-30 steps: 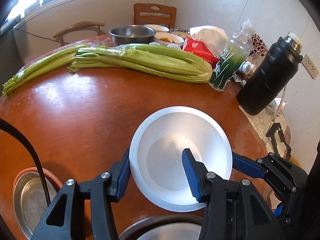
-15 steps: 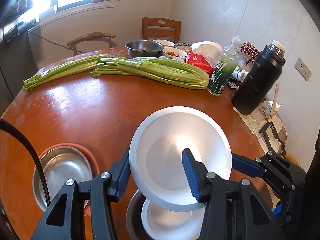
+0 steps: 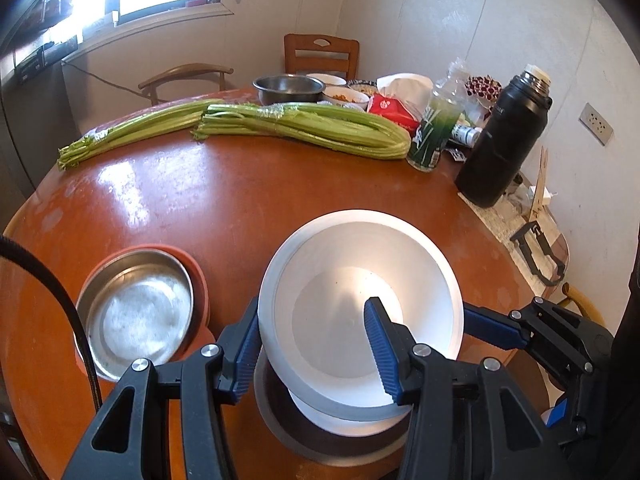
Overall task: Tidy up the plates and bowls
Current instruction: 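Carry the second paper bowl with the left gripper over the first one, then lower the second paper bowl into the first and open the left gripper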
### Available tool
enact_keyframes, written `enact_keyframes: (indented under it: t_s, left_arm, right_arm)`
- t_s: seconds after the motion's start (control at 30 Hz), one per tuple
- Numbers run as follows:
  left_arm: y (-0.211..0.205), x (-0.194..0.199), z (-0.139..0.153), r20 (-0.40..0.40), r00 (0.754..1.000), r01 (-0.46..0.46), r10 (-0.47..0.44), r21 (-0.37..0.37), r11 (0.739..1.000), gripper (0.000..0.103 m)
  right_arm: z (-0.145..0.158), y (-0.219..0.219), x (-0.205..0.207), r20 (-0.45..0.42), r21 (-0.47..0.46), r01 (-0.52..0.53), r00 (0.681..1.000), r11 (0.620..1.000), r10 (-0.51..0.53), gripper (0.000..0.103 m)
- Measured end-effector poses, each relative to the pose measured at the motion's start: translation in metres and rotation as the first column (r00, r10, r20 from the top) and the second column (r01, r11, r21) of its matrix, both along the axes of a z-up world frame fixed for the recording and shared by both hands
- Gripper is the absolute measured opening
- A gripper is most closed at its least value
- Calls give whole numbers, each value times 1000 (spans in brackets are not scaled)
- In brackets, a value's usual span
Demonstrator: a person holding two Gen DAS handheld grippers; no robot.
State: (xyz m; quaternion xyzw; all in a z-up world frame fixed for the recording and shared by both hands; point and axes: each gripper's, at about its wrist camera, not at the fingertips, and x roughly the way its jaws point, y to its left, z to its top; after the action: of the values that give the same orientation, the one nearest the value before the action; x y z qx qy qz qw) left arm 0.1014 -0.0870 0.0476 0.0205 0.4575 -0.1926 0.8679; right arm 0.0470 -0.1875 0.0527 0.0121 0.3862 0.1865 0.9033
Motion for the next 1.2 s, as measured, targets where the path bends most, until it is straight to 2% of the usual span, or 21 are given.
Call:
enact_keyframes:
  t_s: [0.5,1.2]
  left_arm:
    - [-5,-19,-32,-53,999,8,-6,49,999,50]
    - [-4,-10,-48,-72,997,-13,18,76,997,50]
  right_arm:
    - [-27,0,-21,-74,-12,-22,997,1000,21,54]
    - [-43,2,-15,-118,-31,-21,993,999,17,54]
